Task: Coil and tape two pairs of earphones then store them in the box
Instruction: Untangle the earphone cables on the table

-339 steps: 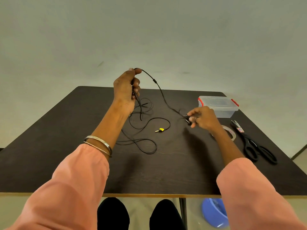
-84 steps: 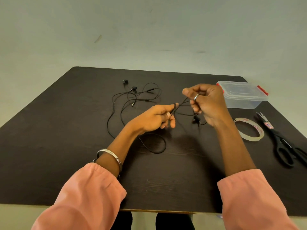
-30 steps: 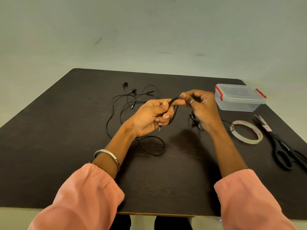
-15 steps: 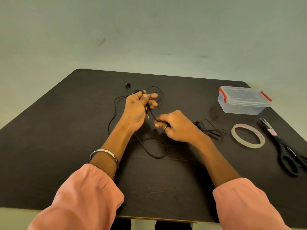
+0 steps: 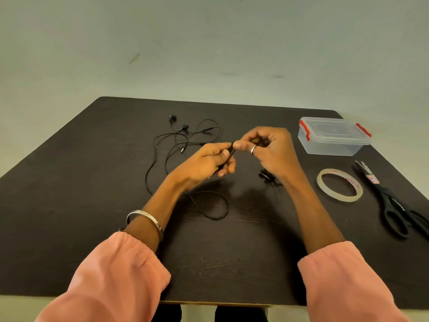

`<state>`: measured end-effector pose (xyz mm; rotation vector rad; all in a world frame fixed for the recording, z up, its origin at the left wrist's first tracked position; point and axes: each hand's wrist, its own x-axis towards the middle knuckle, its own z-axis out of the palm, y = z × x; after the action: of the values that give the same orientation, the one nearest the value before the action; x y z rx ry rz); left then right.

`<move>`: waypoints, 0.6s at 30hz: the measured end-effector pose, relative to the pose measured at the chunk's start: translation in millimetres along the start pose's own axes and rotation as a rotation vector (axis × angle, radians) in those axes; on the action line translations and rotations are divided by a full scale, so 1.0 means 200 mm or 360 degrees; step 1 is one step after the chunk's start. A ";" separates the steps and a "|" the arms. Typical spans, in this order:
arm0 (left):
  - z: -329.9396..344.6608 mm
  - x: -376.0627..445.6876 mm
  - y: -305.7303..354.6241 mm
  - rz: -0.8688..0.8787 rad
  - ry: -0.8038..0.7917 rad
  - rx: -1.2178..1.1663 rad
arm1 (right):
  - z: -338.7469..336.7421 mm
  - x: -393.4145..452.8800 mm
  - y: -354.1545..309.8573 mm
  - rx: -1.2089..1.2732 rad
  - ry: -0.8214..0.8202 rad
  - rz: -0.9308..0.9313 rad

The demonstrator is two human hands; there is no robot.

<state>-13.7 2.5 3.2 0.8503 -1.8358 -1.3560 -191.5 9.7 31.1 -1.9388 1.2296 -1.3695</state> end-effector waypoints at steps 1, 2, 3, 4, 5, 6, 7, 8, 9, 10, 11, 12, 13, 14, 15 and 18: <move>0.00 0.00 0.01 -0.0016 -0.0022 -0.0064 | -0.02 0.00 0.00 0.0033 0.0034 0.0017; 0.00 -0.01 0.01 -0.0041 -0.0047 -0.0114 | -0.03 0.01 0.01 0.0067 0.0072 0.0037; 0.00 -0.01 0.02 -0.0060 -0.0088 -0.0146 | -0.05 0.01 0.01 0.0103 0.0105 0.0059; 0.01 -0.02 0.02 -0.0067 -0.0135 -0.0174 | -0.06 0.01 0.02 0.0130 0.0133 0.0081; 0.01 -0.02 0.03 -0.0069 -0.0178 -0.0216 | -0.06 0.01 0.02 0.0147 0.0149 0.0099; 0.01 -0.02 0.04 -0.0072 -0.0210 -0.0275 | -0.06 0.01 0.02 0.0155 0.0155 0.0110; 0.01 -0.02 0.04 -0.0089 -0.0228 -0.0336 | -0.05 0.01 0.03 0.0163 0.0151 0.0116; 0.01 -0.03 0.05 -0.0111 -0.0241 -0.0388 | -0.05 0.01 0.03 0.0175 0.0145 0.0112; 0.01 -0.03 0.05 -0.0136 -0.0249 -0.0427 | -0.04 0.01 0.03 0.0188 0.0141 0.0099; 0.00 -0.03 0.05 -0.0161 -0.0251 -0.0442 | -0.04 0.01 0.02 0.0194 0.0141 0.0080; 0.00 -0.03 0.04 -0.0191 -0.0242 -0.0436 | -0.03 0.01 0.02 0.0190 0.0149 0.0057; 0.00 -0.03 0.04 -0.0226 -0.0232 -0.0414 | -0.03 0.01 0.02 0.0182 0.0163 0.0033; 0.00 -0.03 0.03 -0.0263 -0.0220 -0.0382 | -0.03 0.01 0.01 0.0180 0.0178 0.0012; 0.00 -0.03 0.03 -0.0293 -0.0215 -0.0352 | -0.02 0.01 0.01 0.0184 0.0190 -0.0005; 0.01 -0.03 0.03 -0.0309 -0.0219 -0.0331 | -0.02 0.01 0.01 0.0190 0.0199 -0.0017; 0.02 -0.03 0.04 -0.0256 -0.0234 -0.0343 | -0.02 0.01 0.03 0.0195 0.0233 -0.0017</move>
<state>-14.9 10.5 9.4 0.8171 -1.7185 -1.7236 -197.2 6.3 29.2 -1.7912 1.1723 -1.5781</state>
